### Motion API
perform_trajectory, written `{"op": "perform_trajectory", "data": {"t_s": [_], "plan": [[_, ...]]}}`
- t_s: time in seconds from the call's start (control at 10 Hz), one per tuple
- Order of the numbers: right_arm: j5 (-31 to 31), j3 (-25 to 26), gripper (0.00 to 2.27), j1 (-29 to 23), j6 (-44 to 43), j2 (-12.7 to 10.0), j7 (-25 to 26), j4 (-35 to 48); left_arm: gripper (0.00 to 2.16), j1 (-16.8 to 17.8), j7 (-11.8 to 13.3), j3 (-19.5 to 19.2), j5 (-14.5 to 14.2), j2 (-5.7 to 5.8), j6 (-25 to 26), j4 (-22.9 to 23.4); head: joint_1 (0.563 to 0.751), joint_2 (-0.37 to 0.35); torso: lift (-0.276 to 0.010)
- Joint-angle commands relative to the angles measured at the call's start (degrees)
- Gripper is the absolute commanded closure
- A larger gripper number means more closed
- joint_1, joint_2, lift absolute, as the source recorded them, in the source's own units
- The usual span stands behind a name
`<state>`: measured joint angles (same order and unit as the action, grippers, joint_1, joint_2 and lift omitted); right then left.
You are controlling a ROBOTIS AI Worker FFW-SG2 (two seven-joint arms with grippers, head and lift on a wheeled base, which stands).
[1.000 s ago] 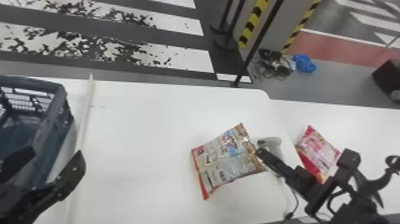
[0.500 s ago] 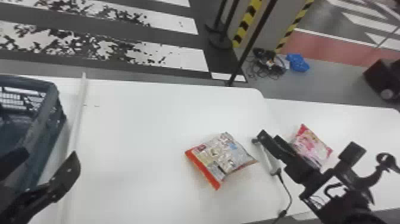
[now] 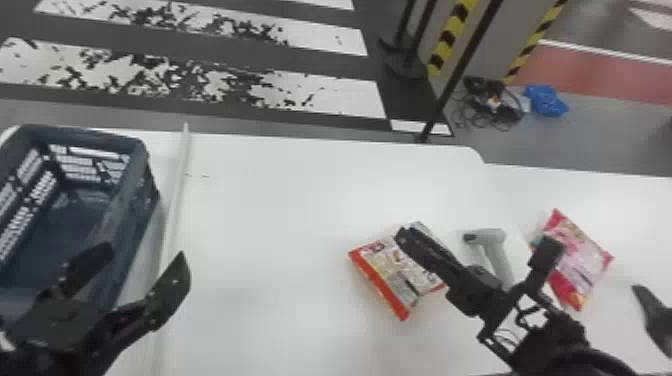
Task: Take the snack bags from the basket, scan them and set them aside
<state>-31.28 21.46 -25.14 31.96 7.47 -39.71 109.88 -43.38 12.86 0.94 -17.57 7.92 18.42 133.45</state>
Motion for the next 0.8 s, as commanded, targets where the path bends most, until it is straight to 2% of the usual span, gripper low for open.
{"op": "perform_trajectory", "data": {"t_s": [0.0,0.4,0.7], "plan": [[3.1,-2.7,2.2,4.3,-0.5,0.2,-0.5,-5.6,0.04,-0.9,0.2,-0.8,-0.1,0.25,-0.2,0.3,0.695,-0.185,-0.075],[11.6,-8.5,2.24,14.0,-3.7,0.3,-1.6,-16.8,0.04,-2.1,0.5,-2.1,-0.5,0.25,-0.2,1.1,0.695,-0.109,-0.075],[16.1,-10.7,2.24,16.0,-4.1,0.3,-0.7,-20.1,0.04,-2.3,0.7,-2.5,-0.7,-0.1,-0.5,1.1,0.695,-0.081,-0.075]]}}
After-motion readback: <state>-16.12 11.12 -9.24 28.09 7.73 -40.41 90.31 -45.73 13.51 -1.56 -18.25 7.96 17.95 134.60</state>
